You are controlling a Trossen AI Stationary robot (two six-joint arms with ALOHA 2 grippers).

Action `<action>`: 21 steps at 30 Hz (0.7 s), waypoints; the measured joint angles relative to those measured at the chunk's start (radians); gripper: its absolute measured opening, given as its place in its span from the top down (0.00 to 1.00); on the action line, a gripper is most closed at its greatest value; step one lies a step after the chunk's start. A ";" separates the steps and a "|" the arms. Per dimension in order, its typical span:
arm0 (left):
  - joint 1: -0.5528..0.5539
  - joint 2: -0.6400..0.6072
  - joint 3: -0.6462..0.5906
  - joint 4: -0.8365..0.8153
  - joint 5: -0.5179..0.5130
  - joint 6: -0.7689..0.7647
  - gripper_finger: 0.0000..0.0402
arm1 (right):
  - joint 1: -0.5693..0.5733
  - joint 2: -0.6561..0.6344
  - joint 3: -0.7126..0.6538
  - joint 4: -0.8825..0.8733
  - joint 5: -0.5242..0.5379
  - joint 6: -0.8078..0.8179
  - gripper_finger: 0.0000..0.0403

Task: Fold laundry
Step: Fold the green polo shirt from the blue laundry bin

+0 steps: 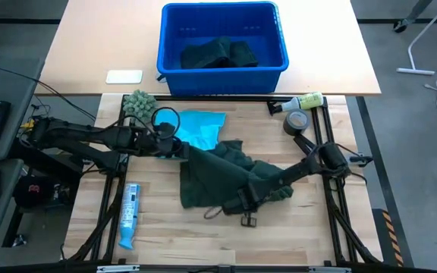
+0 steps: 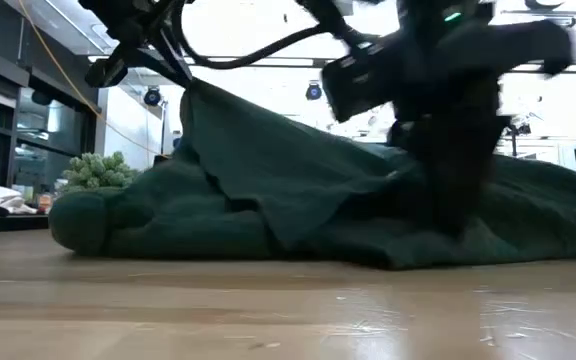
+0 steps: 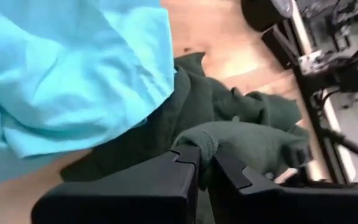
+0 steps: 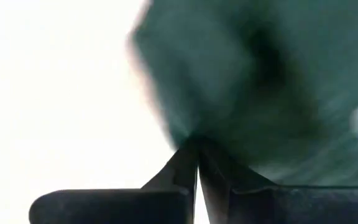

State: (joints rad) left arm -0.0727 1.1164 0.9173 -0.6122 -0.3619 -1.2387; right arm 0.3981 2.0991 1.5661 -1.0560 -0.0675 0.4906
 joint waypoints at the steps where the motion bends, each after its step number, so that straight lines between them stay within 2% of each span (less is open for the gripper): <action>1: 0.000 0.000 0.000 -0.007 0.017 0.014 1.00 | 0.015 0.000 0.000 -0.008 -0.032 -0.002 1.00; 4: -0.015 0.000 0.000 -0.034 0.059 0.030 1.00 | 0.056 -0.001 0.000 -0.014 -0.092 0.002 1.00; 12: -0.158 0.051 0.000 -0.023 0.081 -0.074 1.00 | 0.066 -0.002 0.000 -0.029 -0.099 0.021 1.00; 15: -0.233 0.125 0.000 0.063 0.151 -0.121 1.00 | 0.066 -0.014 0.000 -0.064 -0.089 -0.007 1.00; 21: -0.350 0.276 0.000 0.387 0.244 -0.197 1.00 | 0.064 -0.055 0.000 -0.164 -0.040 -0.070 1.00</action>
State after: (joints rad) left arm -0.4224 1.3925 0.9169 -0.2256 -0.1180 -1.4352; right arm 0.4620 2.0440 1.5665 -1.2201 -0.1078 0.4211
